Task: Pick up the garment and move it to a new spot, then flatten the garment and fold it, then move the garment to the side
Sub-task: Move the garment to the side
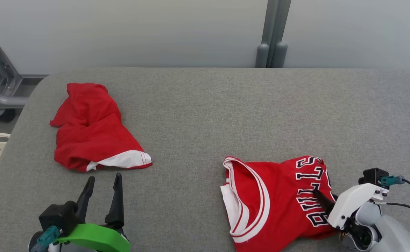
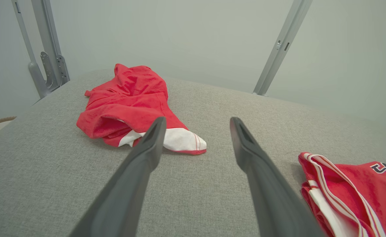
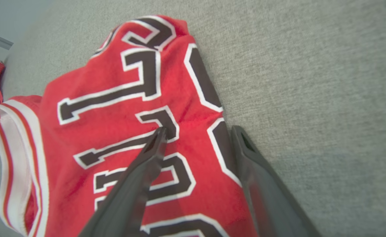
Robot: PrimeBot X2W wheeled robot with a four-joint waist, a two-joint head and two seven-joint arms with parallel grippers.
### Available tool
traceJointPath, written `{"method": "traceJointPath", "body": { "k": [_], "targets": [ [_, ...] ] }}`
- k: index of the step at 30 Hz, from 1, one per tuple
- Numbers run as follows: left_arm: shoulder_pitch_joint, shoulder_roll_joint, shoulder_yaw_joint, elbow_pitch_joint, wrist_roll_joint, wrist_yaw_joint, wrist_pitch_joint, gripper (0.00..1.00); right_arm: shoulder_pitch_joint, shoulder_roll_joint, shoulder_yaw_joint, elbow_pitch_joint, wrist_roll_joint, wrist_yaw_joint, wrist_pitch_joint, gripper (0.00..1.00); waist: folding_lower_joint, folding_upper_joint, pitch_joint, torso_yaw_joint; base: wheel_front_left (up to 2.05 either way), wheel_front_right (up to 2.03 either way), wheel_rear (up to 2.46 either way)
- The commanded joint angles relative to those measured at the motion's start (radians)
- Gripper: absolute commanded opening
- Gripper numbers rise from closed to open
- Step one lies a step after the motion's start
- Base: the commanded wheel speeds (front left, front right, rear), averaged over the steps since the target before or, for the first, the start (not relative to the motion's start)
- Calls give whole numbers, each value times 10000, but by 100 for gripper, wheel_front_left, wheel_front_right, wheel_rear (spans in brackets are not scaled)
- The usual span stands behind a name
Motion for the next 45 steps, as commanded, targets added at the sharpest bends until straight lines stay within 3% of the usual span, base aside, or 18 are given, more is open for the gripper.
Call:
{"method": "traceJointPath", "body": {
  "k": [1,5,6,7,8,27,36,45],
  "targets": [
    [-128,56,9,2,-46,37,3,100,5,9,123,158,114,4,101,100,0,0,-6,22,0,0,0],
    [-127,71,8,3,-53,70,10,100,-106,-6,238,254,241,4,63,100,0,0,-18,46,0,0,0],
    [-128,74,8,1,-52,77,8,100,-137,-27,315,275,315,4,37,41,0,0,-23,48,0,0,0],
    [-124,77,3,0,-57,75,8,100,-148,-38,353,261,346,4,6,4,0,0,-27,48,0,0,0],
    [-117,80,-4,1,-62,73,6,100,-162,-61,391,254,392,4,-25,0,0,0,-32,48,0,0,0],
    [2,43,-54,-69,-21,63,-74,100,-808,-903,1234,-783,517,2,-1028,0,0,0,-101,-359,0,0,0],
    [-216,15,-146,-170,118,-67,-105,100,-1777,-1267,1893,-1041,174,2,-1279,0,0,0,166,-1279,0,0,0],
    [-545,-101,-227,-104,255,-209,-140,100,-2679,-1043,2333,-649,259,2,-1932,0,0,0,557,-2320,0,0,0]
  ]
}}
